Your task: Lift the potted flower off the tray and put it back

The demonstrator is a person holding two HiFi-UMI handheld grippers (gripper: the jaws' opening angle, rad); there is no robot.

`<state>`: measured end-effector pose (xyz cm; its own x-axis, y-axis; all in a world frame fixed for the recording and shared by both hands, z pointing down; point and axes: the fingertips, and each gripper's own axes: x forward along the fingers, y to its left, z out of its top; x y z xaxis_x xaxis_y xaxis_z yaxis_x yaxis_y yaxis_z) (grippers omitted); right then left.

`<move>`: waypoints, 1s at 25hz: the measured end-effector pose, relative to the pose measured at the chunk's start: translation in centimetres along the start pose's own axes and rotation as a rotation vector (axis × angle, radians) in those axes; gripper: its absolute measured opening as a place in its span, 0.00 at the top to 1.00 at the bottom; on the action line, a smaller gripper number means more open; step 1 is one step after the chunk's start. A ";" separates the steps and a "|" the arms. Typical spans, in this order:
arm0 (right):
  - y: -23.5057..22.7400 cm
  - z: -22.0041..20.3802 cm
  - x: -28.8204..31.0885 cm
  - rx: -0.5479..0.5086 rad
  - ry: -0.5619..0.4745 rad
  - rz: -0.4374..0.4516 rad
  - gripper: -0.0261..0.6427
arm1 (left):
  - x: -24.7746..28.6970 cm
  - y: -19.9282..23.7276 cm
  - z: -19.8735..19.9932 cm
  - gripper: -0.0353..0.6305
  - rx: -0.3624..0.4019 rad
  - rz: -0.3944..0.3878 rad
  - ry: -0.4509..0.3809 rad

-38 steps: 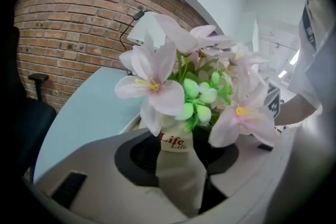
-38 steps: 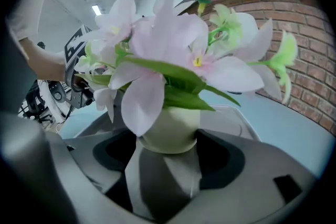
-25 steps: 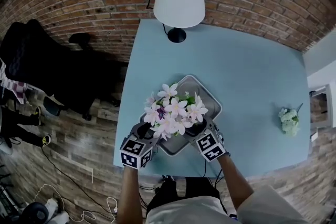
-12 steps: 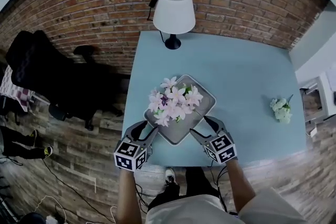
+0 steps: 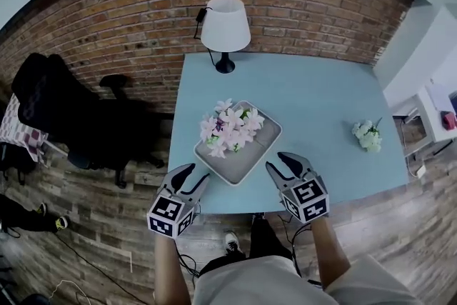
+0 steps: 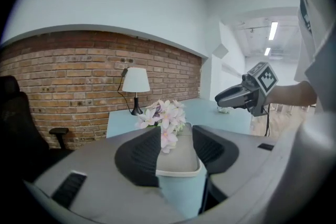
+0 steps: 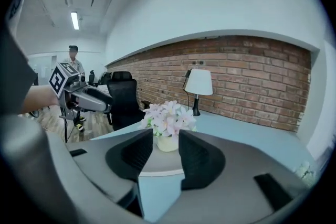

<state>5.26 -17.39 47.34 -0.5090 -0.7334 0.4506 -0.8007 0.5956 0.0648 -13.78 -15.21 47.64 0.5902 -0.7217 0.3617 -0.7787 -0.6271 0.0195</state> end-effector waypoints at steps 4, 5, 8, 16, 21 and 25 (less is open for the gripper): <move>1.2 1.7 -3.1 -0.016 -0.042 -0.009 0.75 | -1.9 -1.9 2.9 0.62 0.032 -0.034 -0.051; 1.5 2.2 -3.7 -0.022 -0.053 -0.010 0.76 | -2.4 -2.3 3.5 0.62 0.045 -0.039 -0.061; 2.3 4.2 -5.6 -0.026 -0.102 -0.017 0.79 | -3.5 -3.4 5.4 0.62 0.082 -0.035 -0.083; 3.0 9.3 -9.2 -0.055 -0.228 -0.072 0.92 | -5.3 -5.4 9.6 0.76 0.154 0.012 -0.150; 4.1 11.0 -10.4 -0.070 -0.269 -0.073 0.93 | -6.5 -6.9 11.9 0.87 0.198 0.023 -0.216; 5.1 11.2 -10.8 -0.103 -0.271 -0.058 0.93 | -6.9 -7.1 12.3 0.91 0.207 0.048 -0.211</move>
<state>3.11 -10.11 32.83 -0.5401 -0.8198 0.1903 -0.8019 0.5699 0.1794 -9.74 -9.37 33.56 0.6016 -0.7834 0.1559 -0.7596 -0.6215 -0.1917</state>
